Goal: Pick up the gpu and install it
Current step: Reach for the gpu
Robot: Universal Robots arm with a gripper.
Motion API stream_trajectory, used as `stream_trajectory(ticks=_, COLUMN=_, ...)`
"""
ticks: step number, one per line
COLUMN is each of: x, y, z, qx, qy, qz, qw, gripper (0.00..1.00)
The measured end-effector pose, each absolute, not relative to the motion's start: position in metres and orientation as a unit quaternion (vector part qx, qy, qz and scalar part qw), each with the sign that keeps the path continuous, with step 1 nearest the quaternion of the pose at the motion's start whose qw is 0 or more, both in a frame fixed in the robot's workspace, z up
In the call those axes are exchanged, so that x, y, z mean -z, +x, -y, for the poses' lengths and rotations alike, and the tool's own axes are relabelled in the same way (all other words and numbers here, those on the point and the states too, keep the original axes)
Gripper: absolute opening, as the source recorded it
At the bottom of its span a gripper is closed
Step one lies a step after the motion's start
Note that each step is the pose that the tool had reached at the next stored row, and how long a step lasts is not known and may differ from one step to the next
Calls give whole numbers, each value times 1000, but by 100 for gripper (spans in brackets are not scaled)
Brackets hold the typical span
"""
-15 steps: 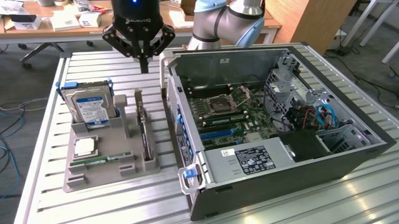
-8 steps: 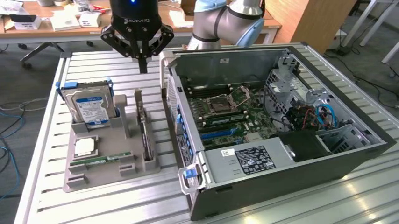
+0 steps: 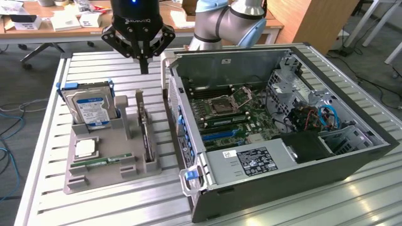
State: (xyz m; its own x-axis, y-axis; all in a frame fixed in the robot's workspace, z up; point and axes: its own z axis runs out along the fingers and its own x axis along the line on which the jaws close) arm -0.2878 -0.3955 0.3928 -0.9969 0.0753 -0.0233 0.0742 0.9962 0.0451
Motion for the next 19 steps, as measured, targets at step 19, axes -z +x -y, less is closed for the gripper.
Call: stream_trajectory(ticks=19, x=-393, y=-297, z=402, qx=-22, qy=37, qz=-999, qw=12, gripper=11)
